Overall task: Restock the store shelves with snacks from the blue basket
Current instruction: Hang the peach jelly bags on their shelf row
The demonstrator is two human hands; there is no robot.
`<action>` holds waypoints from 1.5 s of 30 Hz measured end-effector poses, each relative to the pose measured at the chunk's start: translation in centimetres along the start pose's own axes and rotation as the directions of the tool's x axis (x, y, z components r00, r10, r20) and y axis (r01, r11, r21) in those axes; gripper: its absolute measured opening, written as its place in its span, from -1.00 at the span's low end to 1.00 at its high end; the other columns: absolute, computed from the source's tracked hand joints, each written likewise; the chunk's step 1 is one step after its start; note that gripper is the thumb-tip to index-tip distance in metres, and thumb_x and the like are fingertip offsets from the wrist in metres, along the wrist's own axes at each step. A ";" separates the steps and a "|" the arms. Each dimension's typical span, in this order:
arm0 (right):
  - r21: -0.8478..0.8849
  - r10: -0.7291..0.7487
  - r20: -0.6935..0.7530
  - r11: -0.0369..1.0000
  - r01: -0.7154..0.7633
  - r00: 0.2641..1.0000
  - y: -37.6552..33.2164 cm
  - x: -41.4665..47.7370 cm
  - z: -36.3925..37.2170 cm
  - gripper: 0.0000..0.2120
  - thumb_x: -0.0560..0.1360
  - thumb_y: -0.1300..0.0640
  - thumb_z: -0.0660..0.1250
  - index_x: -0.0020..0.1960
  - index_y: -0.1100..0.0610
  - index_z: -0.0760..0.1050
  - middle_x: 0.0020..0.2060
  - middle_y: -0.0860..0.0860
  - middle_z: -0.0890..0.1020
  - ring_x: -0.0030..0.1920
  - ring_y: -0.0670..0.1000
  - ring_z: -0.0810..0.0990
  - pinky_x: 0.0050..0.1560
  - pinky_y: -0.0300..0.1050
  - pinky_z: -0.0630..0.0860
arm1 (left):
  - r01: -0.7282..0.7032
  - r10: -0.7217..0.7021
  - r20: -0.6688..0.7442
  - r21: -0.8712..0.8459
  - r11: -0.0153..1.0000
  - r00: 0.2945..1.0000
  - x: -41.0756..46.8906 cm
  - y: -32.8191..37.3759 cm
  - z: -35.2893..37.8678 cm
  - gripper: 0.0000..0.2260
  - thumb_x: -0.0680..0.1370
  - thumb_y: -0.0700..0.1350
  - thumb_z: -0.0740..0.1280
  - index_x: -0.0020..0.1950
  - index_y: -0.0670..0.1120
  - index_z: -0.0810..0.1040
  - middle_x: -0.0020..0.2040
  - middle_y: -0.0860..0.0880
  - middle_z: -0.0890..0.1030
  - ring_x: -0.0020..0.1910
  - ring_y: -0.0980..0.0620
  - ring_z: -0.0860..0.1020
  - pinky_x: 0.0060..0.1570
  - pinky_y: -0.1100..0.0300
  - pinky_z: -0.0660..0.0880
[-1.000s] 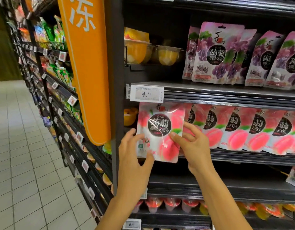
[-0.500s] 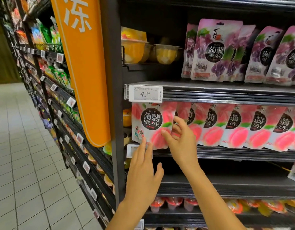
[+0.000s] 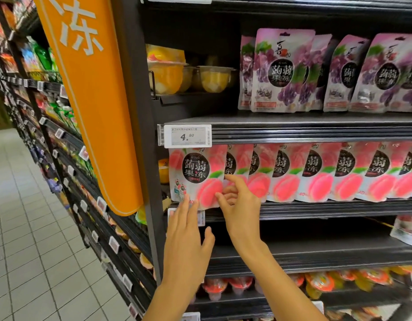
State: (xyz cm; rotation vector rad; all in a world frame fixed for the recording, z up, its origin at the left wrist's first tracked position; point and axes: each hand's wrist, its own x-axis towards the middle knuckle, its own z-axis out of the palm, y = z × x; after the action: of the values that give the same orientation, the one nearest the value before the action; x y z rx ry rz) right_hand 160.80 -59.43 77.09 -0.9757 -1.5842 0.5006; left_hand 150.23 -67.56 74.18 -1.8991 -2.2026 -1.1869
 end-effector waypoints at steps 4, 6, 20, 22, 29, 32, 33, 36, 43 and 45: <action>0.054 0.000 -0.019 0.999 0.001 1.000 0.6 -0.4 -0.3 -0.66 0.49 0.24 0.46 0.21 0.00 0.51 -0.21 -0.16 0.60 -0.19 -0.18 0.62 -0.20 -0.39 0.54 | -0.008 0.008 0.002 0.022 1.000 1.000 -0.1 0.2 0.1 -0.38 0.63 0.08 0.18 0.61 0.03 -0.05 0.60 0.13 -0.15 0.57 0.15 -0.19 0.44 0.29 -0.27; 0.084 0.004 -0.023 0.996 -0.002 1.000 0.8 -0.5 -0.6 -0.68 0.50 0.24 0.45 0.18 -0.01 0.52 -0.19 -0.15 0.62 -0.17 -0.18 0.62 -0.20 -0.40 0.54 | 0.000 0.001 -0.011 0.017 1.000 1.000 -0.1 0.3 0.1 -0.39 0.63 0.06 0.20 0.60 0.02 0.00 0.61 0.11 -0.09 0.53 0.18 -0.18 0.44 0.27 -0.24; 0.076 0.073 -0.045 0.995 -0.070 0.996 2.6 -1.4 -4.3 -0.82 0.53 0.20 0.40 0.13 0.08 0.59 -0.14 -0.11 0.64 -0.16 -0.17 0.60 -0.19 -0.38 0.53 | 0.009 -0.010 -0.116 -0.003 1.000 0.993 0.3 1.9 0.5 -0.56 0.52 -0.09 0.37 0.39 -0.13 0.43 0.44 -0.08 0.37 0.46 -0.10 0.27 0.44 -0.14 0.27; 0.076 0.092 -0.064 0.993 -0.088 0.994 3.0 -1.4 -5.1 -0.84 0.53 0.19 0.40 0.10 0.06 0.59 -0.13 -0.10 0.64 -0.18 -0.15 0.60 -0.20 -0.36 0.53 | -0.031 0.025 -0.125 -0.047 0.998 0.992 0.3 2.5 0.8 -0.59 0.52 -0.12 0.36 0.36 -0.13 0.45 0.39 -0.07 0.41 0.44 -0.09 0.29 0.43 -0.11 0.28; 0.029 0.210 -0.176 0.978 -0.208 0.962 4.5 -0.2 -7.8 -0.82 0.56 0.05 0.35 0.14 0.04 0.57 -0.24 -0.11 0.65 -0.23 -0.17 0.61 -0.19 -0.33 0.51 | -0.168 0.149 -0.115 -0.174 0.970 0.982 0.3 5.2 2.6 -0.64 0.54 -0.17 0.32 0.34 -0.05 0.48 0.37 0.04 0.43 0.41 0.03 0.30 0.43 -0.02 0.29; -0.019 0.269 -0.154 0.961 -0.276 0.951 4.8 0.8 -8.0 -0.78 0.57 -0.02 0.32 0.17 0.02 0.54 -0.27 -0.07 0.67 -0.20 -0.11 0.64 -0.12 -0.09 0.56 | -0.172 0.166 -0.049 -0.195 0.966 0.985 0.7 6.0 3.6 -0.61 0.58 -0.15 0.30 0.41 0.01 0.44 0.49 0.10 0.33 0.49 0.06 0.21 0.49 0.00 0.21; -0.059 0.286 -0.153 0.953 -0.297 0.946 4.8 1.1 -7.9 -0.77 0.57 -0.05 0.31 0.17 0.01 0.53 -0.30 -0.08 0.67 -0.17 -0.10 0.65 -0.10 -0.04 0.56 | -0.151 0.149 -0.026 -0.222 0.963 0.989 0.8 6.1 3.9 -0.60 0.59 -0.13 0.29 0.43 0.03 0.42 0.53 0.13 0.27 0.51 0.08 0.16 0.51 0.03 0.18; -0.201 0.317 -0.153 0.917 -0.344 0.936 5.0 1.6 -7.4 -0.80 0.57 -0.11 0.29 0.12 -0.05 0.53 -0.37 -0.14 0.66 -0.16 -0.14 0.63 -0.08 -0.08 0.52 | -0.098 0.106 0.013 -0.289 0.952 0.994 1.1 6.5 4.5 -0.61 0.60 -0.11 0.27 0.44 0.06 0.41 0.56 0.19 0.16 0.55 0.11 0.07 0.52 0.06 0.15; -0.294 0.337 -0.199 0.875 -0.384 0.920 5.7 1.9 -7.9 -0.80 0.58 -0.16 0.25 0.08 -0.11 0.56 -0.30 -0.12 0.67 -0.12 -0.08 0.63 -0.17 -0.13 0.35 | -0.137 0.140 -0.009 -0.284 0.949 0.990 0.9 6.8 5.1 -0.68 0.58 -0.12 0.28 0.33 0.05 0.49 0.50 0.20 0.30 0.50 0.17 0.16 0.48 0.04 0.24; -0.295 0.337 -0.233 0.869 -0.397 0.912 6.0 1.9 -8.4 -0.79 0.58 -0.18 0.25 0.08 -0.11 0.57 -0.31 -0.12 0.66 -0.15 -0.09 0.62 -0.23 -0.15 0.29 | -0.138 0.149 0.019 -0.277 0.951 0.989 0.9 7.1 5.4 -0.67 0.59 -0.10 0.27 0.35 0.06 0.47 0.50 0.23 0.28 0.50 0.19 0.14 0.48 0.05 0.24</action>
State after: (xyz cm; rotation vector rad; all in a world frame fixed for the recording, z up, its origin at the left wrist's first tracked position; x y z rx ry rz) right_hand 170.65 -56.11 75.78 -1.5616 -1.3497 0.3942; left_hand 158.50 -64.05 74.53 -2.1559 -1.9609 -1.5090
